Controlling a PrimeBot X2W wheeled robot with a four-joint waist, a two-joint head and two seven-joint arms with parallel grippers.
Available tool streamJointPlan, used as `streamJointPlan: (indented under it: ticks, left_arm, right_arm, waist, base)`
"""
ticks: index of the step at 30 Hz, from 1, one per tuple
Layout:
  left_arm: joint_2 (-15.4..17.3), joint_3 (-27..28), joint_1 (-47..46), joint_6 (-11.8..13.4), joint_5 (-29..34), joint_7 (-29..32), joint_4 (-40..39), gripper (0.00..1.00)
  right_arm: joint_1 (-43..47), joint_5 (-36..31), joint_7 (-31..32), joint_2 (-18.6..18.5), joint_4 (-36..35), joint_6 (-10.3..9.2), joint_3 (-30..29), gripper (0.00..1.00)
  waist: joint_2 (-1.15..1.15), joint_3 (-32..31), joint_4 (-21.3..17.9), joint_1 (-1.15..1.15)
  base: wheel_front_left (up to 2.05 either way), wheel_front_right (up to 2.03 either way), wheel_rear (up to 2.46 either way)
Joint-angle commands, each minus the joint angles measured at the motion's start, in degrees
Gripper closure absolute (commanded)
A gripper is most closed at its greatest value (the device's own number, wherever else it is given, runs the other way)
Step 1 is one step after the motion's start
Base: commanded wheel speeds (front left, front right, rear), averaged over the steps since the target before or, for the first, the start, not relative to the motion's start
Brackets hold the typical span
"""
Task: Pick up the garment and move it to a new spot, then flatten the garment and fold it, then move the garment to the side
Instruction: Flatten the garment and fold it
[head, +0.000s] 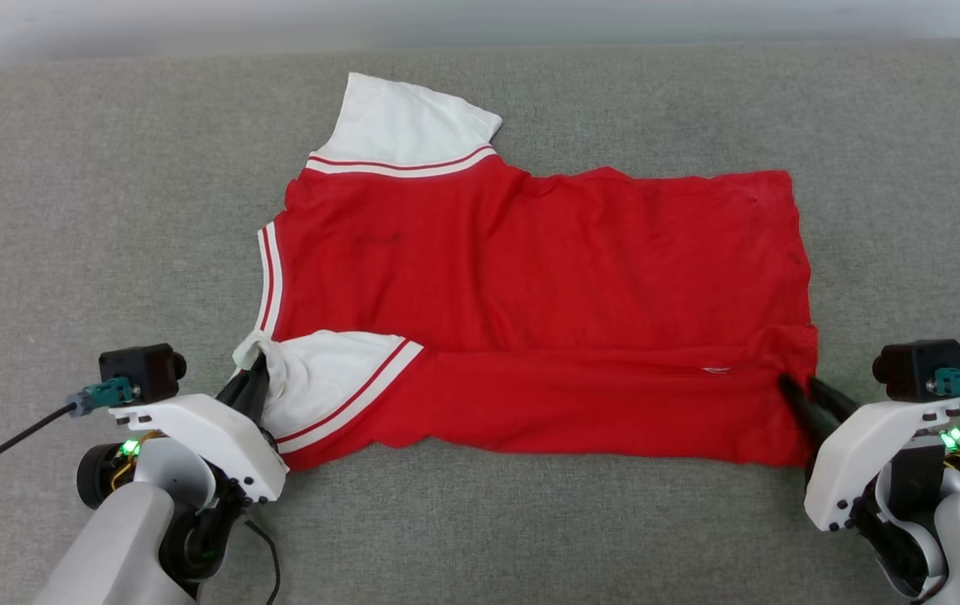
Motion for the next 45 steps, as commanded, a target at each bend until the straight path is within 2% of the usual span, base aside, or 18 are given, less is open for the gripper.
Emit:
streamJointPlan:
  ticks: [1,7,13,18,22,25,30,37,38,39,40,41,42,43,45]
  left_arm:
    - [-0.01,0.13,-1.12,-0.52,-0.13,-0.56,0.88,0.0]
    - [0.58,1.36,-0.86,-1.61,-1.4,-1.96,3.69,0.0]
    - [4.61,2.6,1.44,-0.52,-1.74,0.09,1.02,0.0]
    - [10.59,1.82,3.73,1.22,-0.93,7.07,-4.99,0.0]
    - [14.37,0.91,6.83,1.56,-3.01,14.93,-11.06,0.0]
    - [16.54,0.87,9.37,2.74,-4.97,19.78,-15.27,0.0]
    - [17.39,0.82,12.44,4.61,-7.5,23.78,-19.18,0.0]
    - [15.99,-0.3,12.43,4.64,-10.3,27.69,-17.48,0.0]
    - [15.04,-0.98,11.63,4.56,-11.2,29.09,-16.05,0.0]
    - [14.42,-1.37,11.44,4.43,-11.8,29.98,-15.24,0.05]
    - [14.42,-1.37,11.44,4.43,-11.8,29.98,-15.24,0.05]
    - [13.25,-2.39,11.05,4.06,-12.88,31.9,-13.83,0.7]
    - [13.25,-2.39,11.05,4.06,-12.88,31.9,-13.83,0.7]
    - [12.64,-2.62,10.8,3.87,-13.62,32.55,-13.32,1.0]
    - [11.93,-2.91,10.54,3.22,-14.23,33.35,-12.54,1.0]
  right_arm:
    - [-0.75,0.2,-1.07,-0.28,0.9,-0.07,0.38,0.0]
    - [-0.8,0.94,-8.86,-1.03,0.96,-0.07,1.27,0.0]
    - [1.55,0.81,-15.22,-1.24,-3.46,-0.06,0.88,0.0]
    - [3.91,-0.11,-16.44,0.06,-8.2,-0.06,-0.39,0.0]
    - [5.89,-0.99,-15.81,1.4,-11.96,-0.06,-1.92,0.0]
    - [6.8,-1.63,-15.5,2.53,-14.55,-0.06,-2.86,0.0]
    - [7.37,-2.15,-14.9,4.29,-16.88,-0.06,-3.95,0.0]
    - [5.99,-1.83,-14.62,5.29,-16.7,-0.06,-3.94,0.0]
    - [5.79,-1.6,-14.55,5.26,-16.5,-0.06,-4.2,0.0]
    - [5.81,-1.52,-14.46,5.18,-16.33,-0.06,-4.37,0.0]
    - [5.81,-1.52,-14.46,5.18,-16.33,-0.06,-4.37,0.0]
    - [5.78,-1.36,-14.14,5.01,-16.01,-0.06,-4.66,0.0]
    - [5.78,-1.36,-14.14,5.01,-16.01,-0.06,-4.66,0.0]
    - [5.7,-1.32,-13.94,4.89,-15.98,-0.06,-4.84,0.0]
    - [5.92,-0.55,-12.99,4.75,-15.65,-0.06,-5.31,0.0]
  waist:
    - [0.0,-0.4,-0.02,-0.01]
    - [0.0,-3.46,-0.14,-0.01]
    - [0.0,-7.43,-0.63,-0.01]
    - [0.0,-9.38,-1.11,-0.01]
    - [0.0,-9.1,-1.78,-0.01]
    - [0.0,-7.77,-2.5,-0.01]
    - [0.0,-4.77,-3.84,-0.01]
    - [0.0,-1.57,-5.52,-0.01]
    - [0.0,-0.87,-5.9,-0.01]
    - [0.0,-0.69,-6.04,-0.01]
    - [0.0,-0.69,-6.04,-0.01]
    - [0.0,-0.47,-6.27,-0.01]
    - [0.0,-0.47,-6.27,-0.01]
    - [0.0,-0.47,-6.36,-0.01]
    - [0.0,-0.66,-6.5,-0.01]
  base:
    - [0.0,0.0,0.0]
    - [0.0,0.0,0.0]
    - [0.0,0.0,0.0]
    - [0.0,0.0,0.0]
    - [0.0,0.0,0.0]
    - [0.0,0.0,0.0]
    - [0.0,0.0,0.0]
    - [0.0,0.0,0.0]
    - [0.0,0.0,0.0]
    - [0.0,0.0,0.0]
    - [0.0,0.0,0.0]
    - [0.0,0.0,0.0]
    - [0.0,0.0,0.0]
    - [0.0,0.0,0.0]
    - [0.0,0.0,0.0]
